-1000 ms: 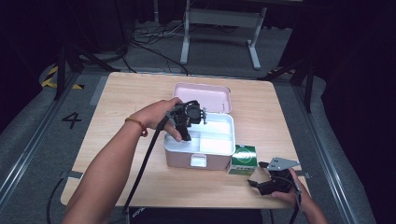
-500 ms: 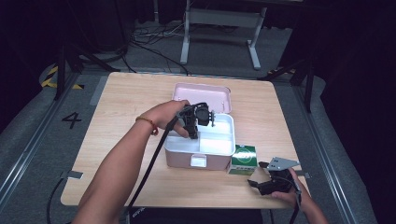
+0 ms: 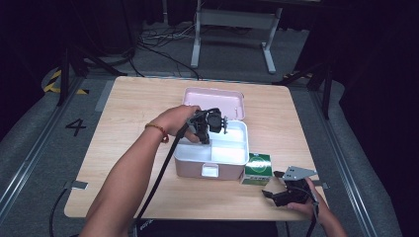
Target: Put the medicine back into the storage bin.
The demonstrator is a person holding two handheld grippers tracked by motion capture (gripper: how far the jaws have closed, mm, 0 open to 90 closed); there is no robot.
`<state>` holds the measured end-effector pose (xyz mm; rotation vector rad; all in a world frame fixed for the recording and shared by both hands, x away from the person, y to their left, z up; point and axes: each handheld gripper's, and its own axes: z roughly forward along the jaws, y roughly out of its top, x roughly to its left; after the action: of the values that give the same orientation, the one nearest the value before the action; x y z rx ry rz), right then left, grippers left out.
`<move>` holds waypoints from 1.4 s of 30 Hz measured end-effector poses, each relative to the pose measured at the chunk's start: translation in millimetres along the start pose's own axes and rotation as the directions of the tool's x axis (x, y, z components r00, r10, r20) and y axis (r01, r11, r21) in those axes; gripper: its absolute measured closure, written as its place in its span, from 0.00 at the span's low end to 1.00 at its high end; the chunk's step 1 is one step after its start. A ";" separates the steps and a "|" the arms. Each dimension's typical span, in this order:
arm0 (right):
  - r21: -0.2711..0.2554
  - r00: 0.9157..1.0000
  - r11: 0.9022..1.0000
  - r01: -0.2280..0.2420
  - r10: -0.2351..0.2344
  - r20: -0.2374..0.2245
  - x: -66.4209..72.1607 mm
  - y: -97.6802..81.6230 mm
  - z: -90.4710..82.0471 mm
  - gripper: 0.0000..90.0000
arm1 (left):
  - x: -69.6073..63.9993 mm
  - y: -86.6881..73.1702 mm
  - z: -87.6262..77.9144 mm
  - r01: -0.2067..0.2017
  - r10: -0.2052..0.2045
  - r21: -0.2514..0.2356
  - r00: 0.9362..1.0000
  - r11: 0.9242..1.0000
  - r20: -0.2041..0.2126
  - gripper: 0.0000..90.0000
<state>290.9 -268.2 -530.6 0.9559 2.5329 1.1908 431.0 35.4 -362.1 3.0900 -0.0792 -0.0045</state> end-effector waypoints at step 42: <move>0.000 1.000 1.000 0.001 -0.001 0.001 -0.1 0.0 0.0 0.14 | -9.6 -29.3 -54.0 -0.014 0.002 -0.138 0.996 0.990 -0.094 0.99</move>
<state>290.9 -268.3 -530.5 0.9554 2.5326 1.1893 423.1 67.9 -309.6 2.9462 -0.0838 0.1290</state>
